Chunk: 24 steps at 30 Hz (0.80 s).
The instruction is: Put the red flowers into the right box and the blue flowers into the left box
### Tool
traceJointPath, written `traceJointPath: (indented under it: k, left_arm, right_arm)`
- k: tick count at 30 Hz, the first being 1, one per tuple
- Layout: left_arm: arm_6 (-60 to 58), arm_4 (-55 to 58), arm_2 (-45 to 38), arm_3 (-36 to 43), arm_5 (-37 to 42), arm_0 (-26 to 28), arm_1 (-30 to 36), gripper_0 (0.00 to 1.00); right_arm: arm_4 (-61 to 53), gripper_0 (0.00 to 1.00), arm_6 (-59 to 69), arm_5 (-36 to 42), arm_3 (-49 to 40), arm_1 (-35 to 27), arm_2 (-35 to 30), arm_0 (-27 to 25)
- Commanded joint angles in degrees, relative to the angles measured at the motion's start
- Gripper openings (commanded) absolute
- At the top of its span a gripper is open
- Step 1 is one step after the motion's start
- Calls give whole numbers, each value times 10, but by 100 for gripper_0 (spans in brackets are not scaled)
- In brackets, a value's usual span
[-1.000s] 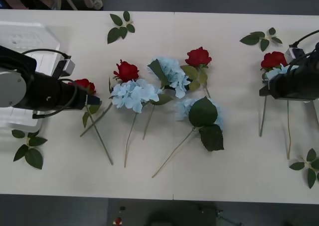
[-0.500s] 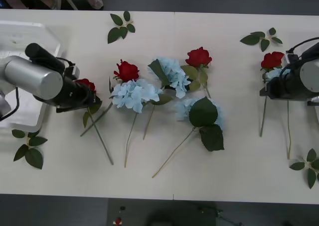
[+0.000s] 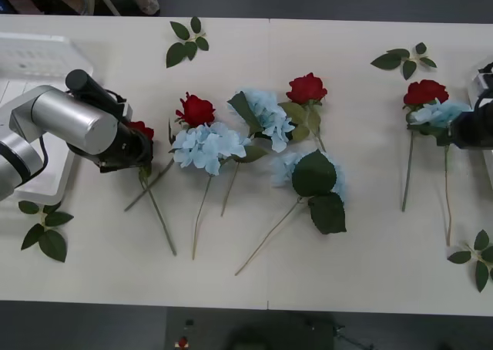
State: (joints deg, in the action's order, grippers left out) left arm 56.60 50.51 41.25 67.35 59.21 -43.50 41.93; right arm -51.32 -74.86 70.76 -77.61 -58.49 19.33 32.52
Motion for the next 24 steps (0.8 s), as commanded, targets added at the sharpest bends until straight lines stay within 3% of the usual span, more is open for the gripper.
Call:
traceJointPath:
  k: [1, 8, 13, 15, 20, 24]
  left_arm:
    - [-7, -23, -2, 45, -1, -14, 43, 0]
    - [15, -1, -20, 116, 0, -14, 101, 0]
    - [116, 86, -125, 219, -24, -34, 119, 0]
    - [162, 103, -137, 234, -53, -56, 101, 0]
    - [258, 80, -139, 233, -219, -110, 5, 0]
    - [274, 43, -154, 229, -261, -139, -70, 0]
  right_arm:
    - [-4, 100, -49, -40, 26, -18, -5, -2]
    - [21, 100, -61, -118, 67, 1, 46, -1]
    - [55, 100, -62, -152, 79, 26, 73, 2]
    - [70, 100, -63, -152, 83, 38, 74, 1]
    - [92, 100, -63, -165, 105, 66, 74, 1]
    - [96, 100, -64, -173, 120, 77, 74, 3]
